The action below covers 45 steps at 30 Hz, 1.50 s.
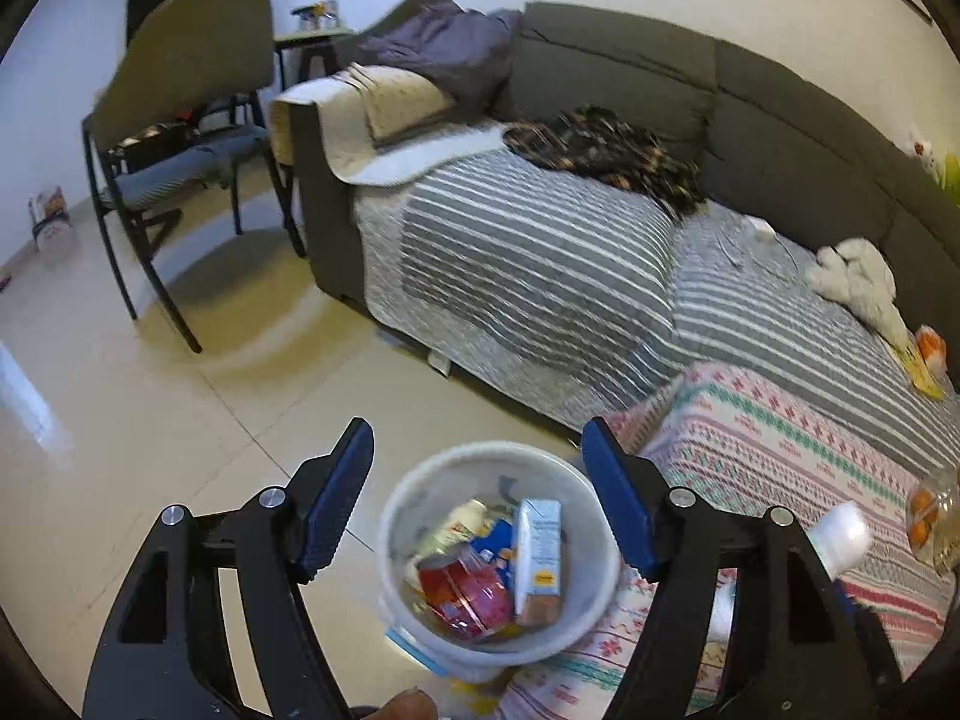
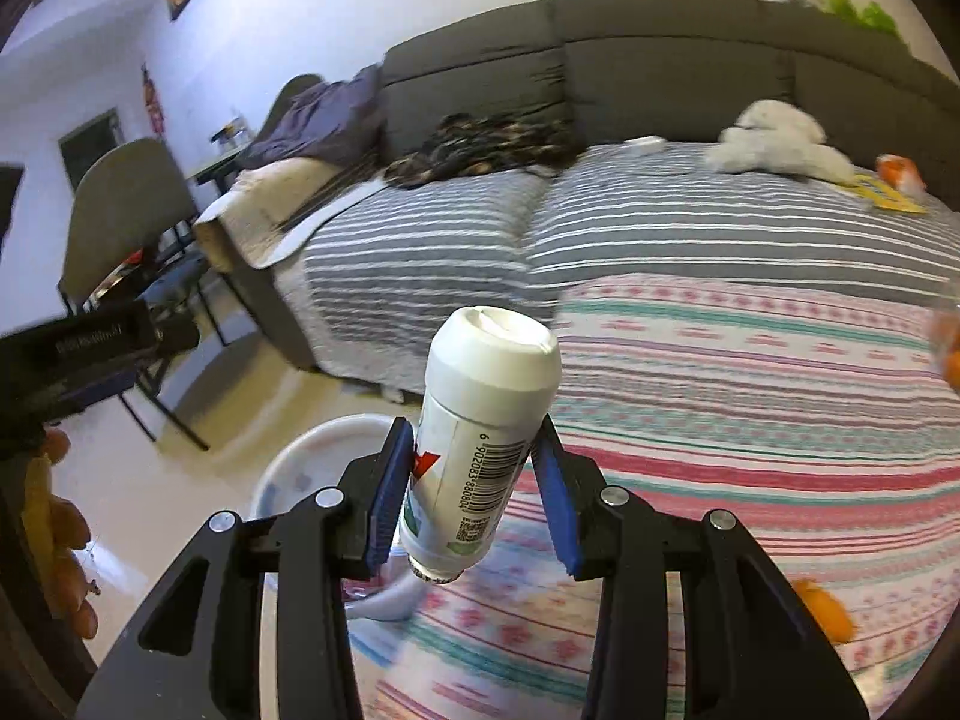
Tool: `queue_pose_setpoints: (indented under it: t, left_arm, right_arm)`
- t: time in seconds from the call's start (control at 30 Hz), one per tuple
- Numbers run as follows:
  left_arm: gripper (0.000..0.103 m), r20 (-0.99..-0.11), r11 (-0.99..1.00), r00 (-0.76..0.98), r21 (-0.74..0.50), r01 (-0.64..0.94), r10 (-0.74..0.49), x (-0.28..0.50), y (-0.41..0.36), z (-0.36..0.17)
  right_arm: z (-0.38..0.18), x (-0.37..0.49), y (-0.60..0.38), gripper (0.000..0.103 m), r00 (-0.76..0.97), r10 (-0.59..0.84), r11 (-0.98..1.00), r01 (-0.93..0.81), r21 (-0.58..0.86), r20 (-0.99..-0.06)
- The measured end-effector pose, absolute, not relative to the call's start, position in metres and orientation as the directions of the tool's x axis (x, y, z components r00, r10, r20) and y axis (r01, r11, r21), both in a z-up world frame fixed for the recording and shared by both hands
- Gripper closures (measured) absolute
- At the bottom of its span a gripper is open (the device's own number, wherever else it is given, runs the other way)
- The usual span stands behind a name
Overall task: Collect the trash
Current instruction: 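Carry the red can to the white bin and open the left gripper, then release the white bottle into the white bin with the right gripper, then move both open grippers back over the blanket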
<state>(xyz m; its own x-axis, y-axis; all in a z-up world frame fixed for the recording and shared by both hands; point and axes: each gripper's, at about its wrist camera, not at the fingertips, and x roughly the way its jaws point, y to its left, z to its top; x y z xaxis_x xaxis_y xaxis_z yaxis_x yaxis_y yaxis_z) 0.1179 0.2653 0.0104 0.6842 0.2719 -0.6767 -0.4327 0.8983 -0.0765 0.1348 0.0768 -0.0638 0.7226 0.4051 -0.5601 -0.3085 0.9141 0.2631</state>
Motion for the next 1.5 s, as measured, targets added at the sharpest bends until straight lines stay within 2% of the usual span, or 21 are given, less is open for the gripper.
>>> queue_pose_setpoints:
  t: [0.43,0.47,0.5,0.6,0.67,1.17,1.5]
  left_arm:
    - [0.031,-0.659,0.834,0.669,-0.114,-0.540,0.343,0.096,0.323,0.023]
    - [0.031,-0.661,0.832,0.667,-0.116,-0.543,0.343,0.095,0.326,0.023]
    - [0.031,-0.661,0.830,0.667,-0.117,-0.545,0.344,0.094,0.327,0.023]
    - [0.030,-0.659,0.832,0.668,-0.114,-0.543,0.346,0.092,0.325,0.024]
    - [0.029,-0.655,0.835,0.670,-0.109,-0.540,0.348,0.092,0.322,0.024]
    - [0.010,-0.632,0.903,0.706,-0.021,-0.429,0.321,0.095,0.228,0.018]
    - [0.007,-0.636,0.955,0.728,0.049,-0.293,0.256,0.103,0.144,0.005]
  right_arm:
    - [-0.072,0.151,0.159,0.060,0.649,0.490,0.871,-0.398,0.289,-0.582]
    - [-0.072,0.152,0.163,0.053,0.647,0.489,0.871,-0.398,0.288,-0.585]
    - [-0.071,0.153,0.166,0.041,0.648,0.486,0.873,-0.394,0.288,-0.586]
    - [-0.067,0.153,0.164,0.028,0.667,0.469,0.883,-0.372,0.287,-0.579]
    - [-0.066,0.152,0.159,0.024,0.682,0.440,0.898,-0.345,0.273,-0.584]
    - [-0.037,0.136,0.046,0.009,0.823,0.118,0.991,-0.059,0.122,-0.555]
    - [-0.039,0.122,-0.041,0.007,0.826,-0.036,0.996,0.075,0.047,-0.563]
